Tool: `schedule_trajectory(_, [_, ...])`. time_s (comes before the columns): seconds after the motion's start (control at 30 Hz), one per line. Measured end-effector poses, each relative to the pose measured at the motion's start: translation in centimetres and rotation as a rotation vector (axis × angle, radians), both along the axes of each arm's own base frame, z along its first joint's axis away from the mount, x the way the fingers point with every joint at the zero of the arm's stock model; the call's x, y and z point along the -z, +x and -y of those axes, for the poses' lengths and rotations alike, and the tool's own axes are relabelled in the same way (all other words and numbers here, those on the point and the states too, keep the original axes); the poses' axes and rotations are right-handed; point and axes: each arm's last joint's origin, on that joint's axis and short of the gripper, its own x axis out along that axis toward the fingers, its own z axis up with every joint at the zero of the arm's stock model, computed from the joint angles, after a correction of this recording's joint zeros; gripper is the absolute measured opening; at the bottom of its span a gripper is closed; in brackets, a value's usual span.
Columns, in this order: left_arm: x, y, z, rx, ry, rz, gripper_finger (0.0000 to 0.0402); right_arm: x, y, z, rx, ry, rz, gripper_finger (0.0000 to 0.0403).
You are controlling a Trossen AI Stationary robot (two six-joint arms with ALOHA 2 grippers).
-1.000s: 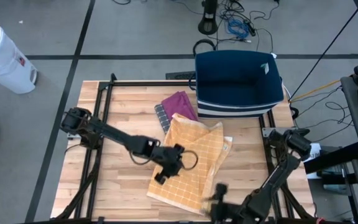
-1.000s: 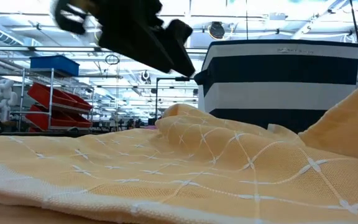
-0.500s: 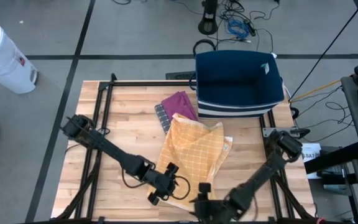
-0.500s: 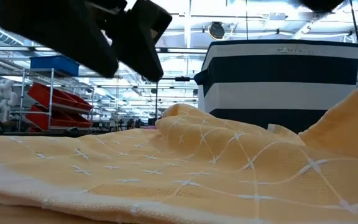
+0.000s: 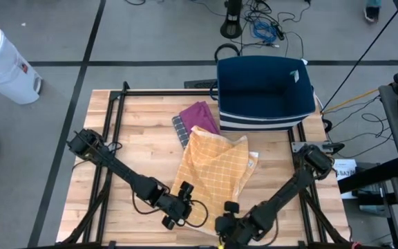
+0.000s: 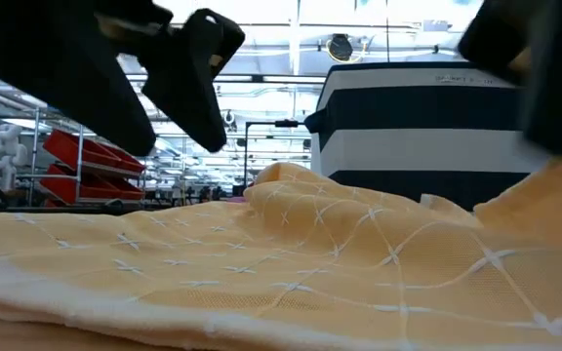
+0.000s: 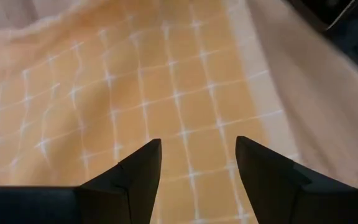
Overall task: Fold towel
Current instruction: Fold the orange checkered towel
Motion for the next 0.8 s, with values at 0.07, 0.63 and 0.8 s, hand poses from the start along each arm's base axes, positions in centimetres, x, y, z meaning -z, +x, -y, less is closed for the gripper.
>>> schedule_trajectory(0.07, [0.2, 0.0, -0.4, -0.03, 0.04, -0.007, 0.0213, -0.8, -0.7, -0.3, 0.026, 0.007, 0.008, 0.0143])
schedule_trajectory(0.63, [1.0, 0.1, -2.0, -0.094, 0.056, -0.048, 0.0213, -0.4, -4.6, -2.8, 0.073, 0.04, -0.112, 0.0125])
schedule_trajectory(0.8, [1.0, 0.1, -1.9, -0.083, 0.045, -0.055, 0.0213, -0.3, -5.6, -3.6, 0.061, 0.055, -0.131, 0.0133])
